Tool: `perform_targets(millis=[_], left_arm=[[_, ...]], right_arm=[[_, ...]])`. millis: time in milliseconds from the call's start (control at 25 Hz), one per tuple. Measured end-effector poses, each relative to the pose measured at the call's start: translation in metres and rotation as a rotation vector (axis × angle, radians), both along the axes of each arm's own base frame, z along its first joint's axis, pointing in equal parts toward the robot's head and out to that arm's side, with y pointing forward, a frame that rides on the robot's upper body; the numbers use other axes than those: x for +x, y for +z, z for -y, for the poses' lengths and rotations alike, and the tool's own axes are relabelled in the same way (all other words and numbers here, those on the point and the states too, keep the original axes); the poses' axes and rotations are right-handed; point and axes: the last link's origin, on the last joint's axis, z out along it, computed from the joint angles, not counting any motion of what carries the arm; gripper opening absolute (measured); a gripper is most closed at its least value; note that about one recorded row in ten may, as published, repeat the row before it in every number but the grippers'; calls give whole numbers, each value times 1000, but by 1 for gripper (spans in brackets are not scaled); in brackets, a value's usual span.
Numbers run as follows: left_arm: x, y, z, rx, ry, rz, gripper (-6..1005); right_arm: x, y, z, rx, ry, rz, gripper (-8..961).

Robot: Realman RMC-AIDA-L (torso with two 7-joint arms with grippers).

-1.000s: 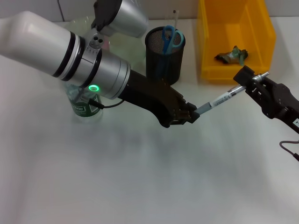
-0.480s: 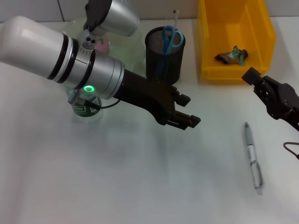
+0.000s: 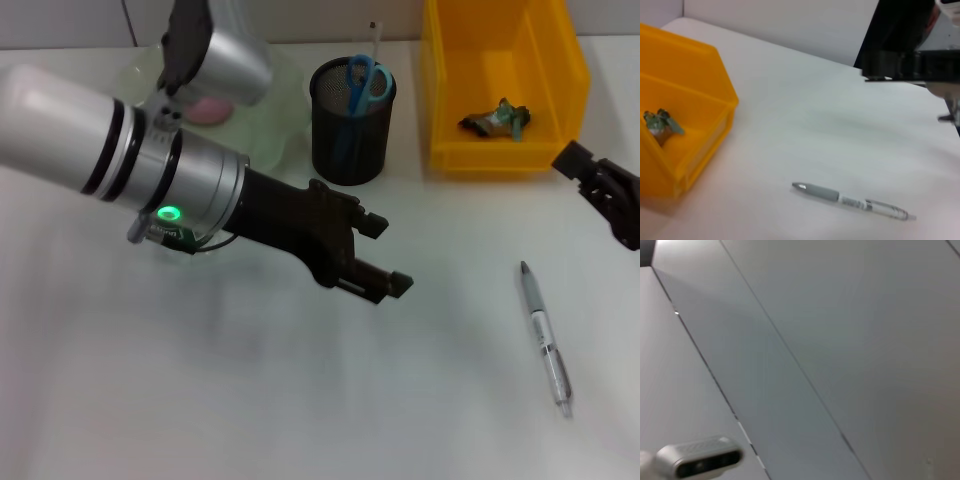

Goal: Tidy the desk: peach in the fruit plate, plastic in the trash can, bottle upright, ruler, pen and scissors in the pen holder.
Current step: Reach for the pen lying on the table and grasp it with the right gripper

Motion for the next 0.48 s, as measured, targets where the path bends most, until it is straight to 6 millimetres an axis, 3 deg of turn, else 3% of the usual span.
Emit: perform_targets(millis=[200, 280, 480], left_arm=[[-17, 4, 21, -36, -106, 69, 794], [-26, 4, 30, -53, -151, 84, 794], [-35, 2, 38, -58, -181, 98, 794]], right_arm=[[11, 22, 0, -22, -21, 48, 102], [15, 42, -5, -67, -41, 94, 170], [10, 66, -15, -160, -51, 176, 349]])
